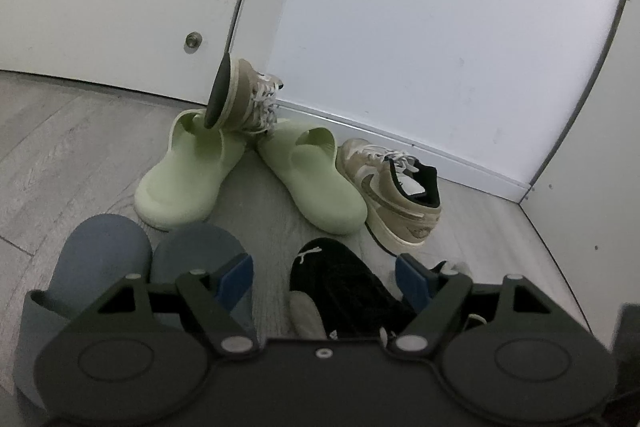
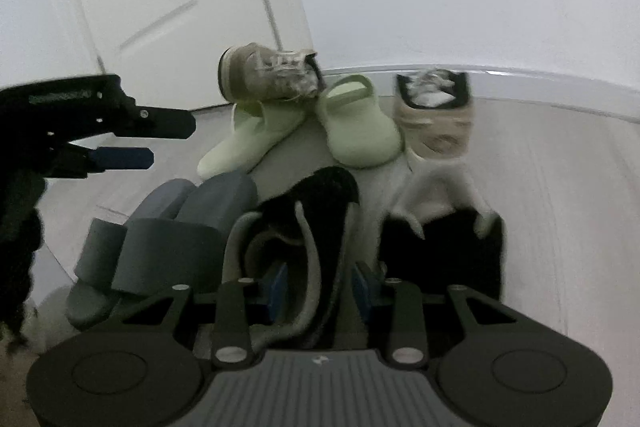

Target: Organize scattered shoes

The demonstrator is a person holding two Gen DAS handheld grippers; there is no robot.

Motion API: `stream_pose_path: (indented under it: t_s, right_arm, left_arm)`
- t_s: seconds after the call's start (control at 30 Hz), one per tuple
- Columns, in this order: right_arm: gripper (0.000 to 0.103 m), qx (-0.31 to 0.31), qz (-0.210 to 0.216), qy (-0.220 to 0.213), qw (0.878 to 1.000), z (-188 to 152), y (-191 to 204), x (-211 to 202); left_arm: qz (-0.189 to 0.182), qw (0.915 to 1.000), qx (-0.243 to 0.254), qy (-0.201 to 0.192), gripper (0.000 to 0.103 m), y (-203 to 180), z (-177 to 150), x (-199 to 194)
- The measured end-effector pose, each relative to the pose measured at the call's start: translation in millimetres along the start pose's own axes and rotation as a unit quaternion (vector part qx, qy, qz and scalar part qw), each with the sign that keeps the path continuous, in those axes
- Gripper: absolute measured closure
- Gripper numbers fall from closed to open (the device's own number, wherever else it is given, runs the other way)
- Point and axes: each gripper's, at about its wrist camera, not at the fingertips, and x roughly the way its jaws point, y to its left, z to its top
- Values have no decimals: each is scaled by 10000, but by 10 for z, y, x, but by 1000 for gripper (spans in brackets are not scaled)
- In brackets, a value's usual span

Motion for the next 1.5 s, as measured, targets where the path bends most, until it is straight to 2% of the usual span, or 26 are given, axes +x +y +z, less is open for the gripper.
stream_pose_path:
  t_s: [0.1,0.17,0.27,0.33,0.37,0.4,0.53,0.63,0.83,1.0,1.07,1.1,1.13,1.23,1.33,1.5]
  right_arm:
    - [63,-408,-223,214,9987,68,138,244]
    - [63,-570,-545,263,9965,90,216,385]
    - [63,-664,-681,166,9953,89,273,477]
    - [68,-941,-860,137,9917,69,338,552]
    - [76,-968,-904,95,9911,66,341,552]
    - [80,-982,-941,51,9907,63,340,548]
    - [82,-624,-792,-126,9948,96,265,477]
    - [82,-834,-770,-496,9923,101,340,354]
    - [82,-4,-465,-1250,9911,346,158,-41]
    - [82,279,-708,-2079,9752,600,-188,-590]
    - [82,358,-916,-2195,9706,604,-354,-749]
    - [82,367,-1168,-2230,9671,568,-491,-861]
    - [82,357,-1241,-2230,9662,547,-523,-892]
    - [82,152,-1825,-2028,9619,392,-733,-1000]
    - [81,304,-2214,-1697,9598,198,-958,-1034]
    - [82,706,-2356,-1192,9619,-190,-1184,-988]
  left_arm:
    - [31,10000,22,-7,24,5,5,-2]
    - [50,10000,-35,11,24,28,6,9]
    - [52,9999,-146,45,24,64,6,30]
    - [42,9998,-191,41,24,70,7,32]
    - [38,9998,-199,36,24,69,7,30]
    - [37,9998,-203,29,24,69,8,27]
    - [75,9998,-180,-22,24,79,19,9]
    - [108,9996,-237,-79,24,111,41,-2]
    - [148,9992,-346,-139,24,164,74,-28]
    - [160,9993,-298,-171,24,149,80,-53]
    - [143,9993,-293,-155,24,142,70,-46]
    - [136,9994,-296,-144,24,137,63,-44]
    - [124,9994,-300,-118,24,133,53,-33]
    - [83,9996,-270,-66,24,115,34,-9]
    - [62,9997,-221,-47,24,100,33,1]
    - [52,9997,-222,-39,24,99,26,2]
